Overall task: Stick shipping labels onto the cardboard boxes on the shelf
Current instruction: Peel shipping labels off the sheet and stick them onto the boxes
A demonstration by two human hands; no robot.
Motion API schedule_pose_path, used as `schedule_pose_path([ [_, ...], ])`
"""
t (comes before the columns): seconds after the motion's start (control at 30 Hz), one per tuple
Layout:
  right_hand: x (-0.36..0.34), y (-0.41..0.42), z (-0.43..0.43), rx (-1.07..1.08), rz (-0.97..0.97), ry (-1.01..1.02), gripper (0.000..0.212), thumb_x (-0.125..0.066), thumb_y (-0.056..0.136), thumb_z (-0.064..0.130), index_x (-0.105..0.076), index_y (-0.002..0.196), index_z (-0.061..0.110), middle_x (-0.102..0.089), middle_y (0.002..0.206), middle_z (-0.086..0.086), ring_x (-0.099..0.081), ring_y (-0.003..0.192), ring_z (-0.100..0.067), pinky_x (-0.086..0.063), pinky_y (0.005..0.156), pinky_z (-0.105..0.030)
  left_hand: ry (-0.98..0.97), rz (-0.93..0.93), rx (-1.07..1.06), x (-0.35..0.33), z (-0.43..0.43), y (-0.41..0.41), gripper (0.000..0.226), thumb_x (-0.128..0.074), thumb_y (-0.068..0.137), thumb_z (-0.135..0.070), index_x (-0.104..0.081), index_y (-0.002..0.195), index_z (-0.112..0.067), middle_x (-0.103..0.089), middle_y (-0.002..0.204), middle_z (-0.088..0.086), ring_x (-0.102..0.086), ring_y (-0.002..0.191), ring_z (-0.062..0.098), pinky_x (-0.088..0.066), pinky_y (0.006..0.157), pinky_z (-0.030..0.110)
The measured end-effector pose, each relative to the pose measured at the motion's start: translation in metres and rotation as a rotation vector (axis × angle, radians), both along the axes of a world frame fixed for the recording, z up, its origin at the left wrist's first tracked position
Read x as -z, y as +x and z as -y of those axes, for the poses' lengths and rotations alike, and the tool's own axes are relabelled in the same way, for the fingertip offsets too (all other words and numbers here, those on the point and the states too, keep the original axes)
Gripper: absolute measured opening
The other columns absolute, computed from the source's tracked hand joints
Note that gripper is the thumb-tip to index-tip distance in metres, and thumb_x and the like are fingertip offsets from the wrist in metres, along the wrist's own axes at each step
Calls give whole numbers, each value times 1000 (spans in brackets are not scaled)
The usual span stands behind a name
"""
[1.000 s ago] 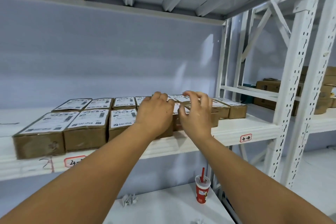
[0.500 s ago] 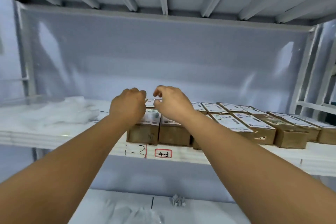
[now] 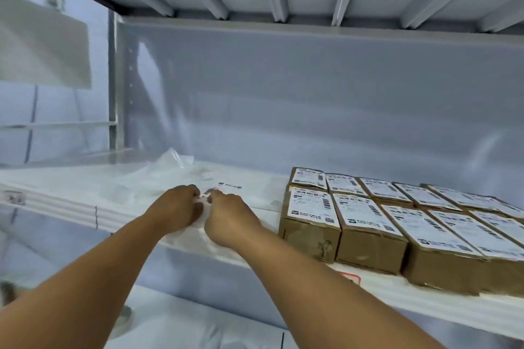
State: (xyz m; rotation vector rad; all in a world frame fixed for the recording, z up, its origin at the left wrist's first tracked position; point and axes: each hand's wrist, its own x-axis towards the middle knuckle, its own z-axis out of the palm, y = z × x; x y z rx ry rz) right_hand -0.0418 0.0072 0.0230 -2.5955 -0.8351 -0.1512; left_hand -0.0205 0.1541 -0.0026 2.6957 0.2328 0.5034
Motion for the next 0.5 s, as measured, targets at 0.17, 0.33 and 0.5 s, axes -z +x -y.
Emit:
schedule_pose_path([
  [0.17,12,38,-14,191,-13,40,40,-44,92,21,-40,131,10,-45,129,-16,-38,123,-34,-38,95,-37,25,-72,73,-4,-9,6,49,-37,89,-49,-52,126,-20,-56,129,2,-48,123,23,-37,91,27],
  [0.33,18,67,-29,241,-22,-106,42,-38,91,32,-44,131,19,-48,132,-15,-40,121,-35,-33,96,-42,26,-110,107,-1,-13,13,52,-37,97,-41,-26,147,-31,-37,149,-3,-35,136,19,-30,107,31],
  [0.5,19,70,-28,159,-18,-26,44,-38,90,39,-43,132,25,-53,130,-9,-45,121,-31,-34,97,-42,1,-51,129,-1,-13,10,46,-40,97,-32,-32,142,-38,-50,138,-8,-48,123,19,-37,96,29],
])
